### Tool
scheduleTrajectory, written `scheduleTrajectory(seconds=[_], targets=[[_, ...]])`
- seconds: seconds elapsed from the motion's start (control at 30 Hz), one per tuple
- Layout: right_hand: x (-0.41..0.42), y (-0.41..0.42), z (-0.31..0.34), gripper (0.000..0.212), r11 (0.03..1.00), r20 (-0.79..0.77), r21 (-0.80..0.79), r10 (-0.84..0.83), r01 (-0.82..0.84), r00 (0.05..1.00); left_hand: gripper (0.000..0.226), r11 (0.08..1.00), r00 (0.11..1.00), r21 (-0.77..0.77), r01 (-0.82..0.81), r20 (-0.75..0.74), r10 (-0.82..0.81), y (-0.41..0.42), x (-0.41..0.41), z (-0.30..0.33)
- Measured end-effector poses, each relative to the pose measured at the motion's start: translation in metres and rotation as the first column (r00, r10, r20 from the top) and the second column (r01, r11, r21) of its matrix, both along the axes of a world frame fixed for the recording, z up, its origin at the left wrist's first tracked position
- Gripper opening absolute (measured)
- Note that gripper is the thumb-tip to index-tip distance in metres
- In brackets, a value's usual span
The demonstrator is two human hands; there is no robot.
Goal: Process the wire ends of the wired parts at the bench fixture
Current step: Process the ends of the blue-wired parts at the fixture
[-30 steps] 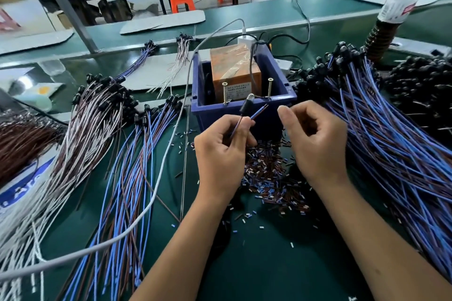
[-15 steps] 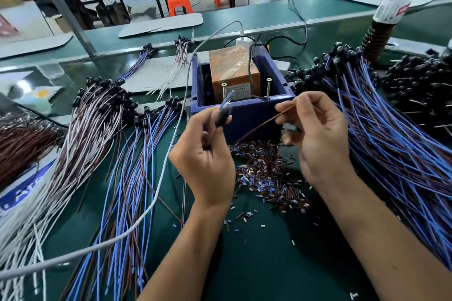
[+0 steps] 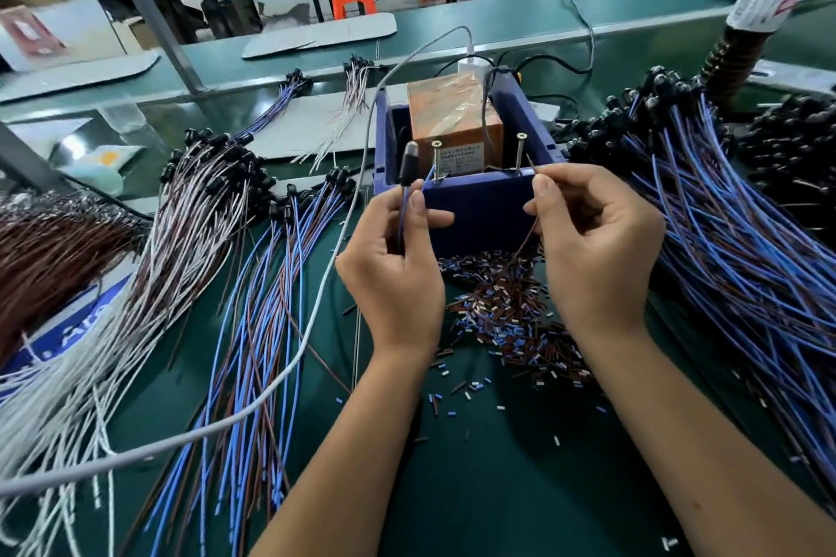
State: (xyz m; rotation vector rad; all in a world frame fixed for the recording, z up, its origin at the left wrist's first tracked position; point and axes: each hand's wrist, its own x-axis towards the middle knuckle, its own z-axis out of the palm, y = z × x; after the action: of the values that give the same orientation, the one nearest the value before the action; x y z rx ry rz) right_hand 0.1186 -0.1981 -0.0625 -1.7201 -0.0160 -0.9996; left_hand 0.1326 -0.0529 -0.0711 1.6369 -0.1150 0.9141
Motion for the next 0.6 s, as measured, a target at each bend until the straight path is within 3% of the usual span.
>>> scheduleTrajectory(seconds=[0.6], targets=[[0.0023,-0.0023,0.0001,0.018,0.997,-0.007,-0.077,-0.003,0.002,1.0,0.016,0.996,0.999,-0.088,0.031,-0.03,-0.034,-0.0001,-0.0042,0.0042]])
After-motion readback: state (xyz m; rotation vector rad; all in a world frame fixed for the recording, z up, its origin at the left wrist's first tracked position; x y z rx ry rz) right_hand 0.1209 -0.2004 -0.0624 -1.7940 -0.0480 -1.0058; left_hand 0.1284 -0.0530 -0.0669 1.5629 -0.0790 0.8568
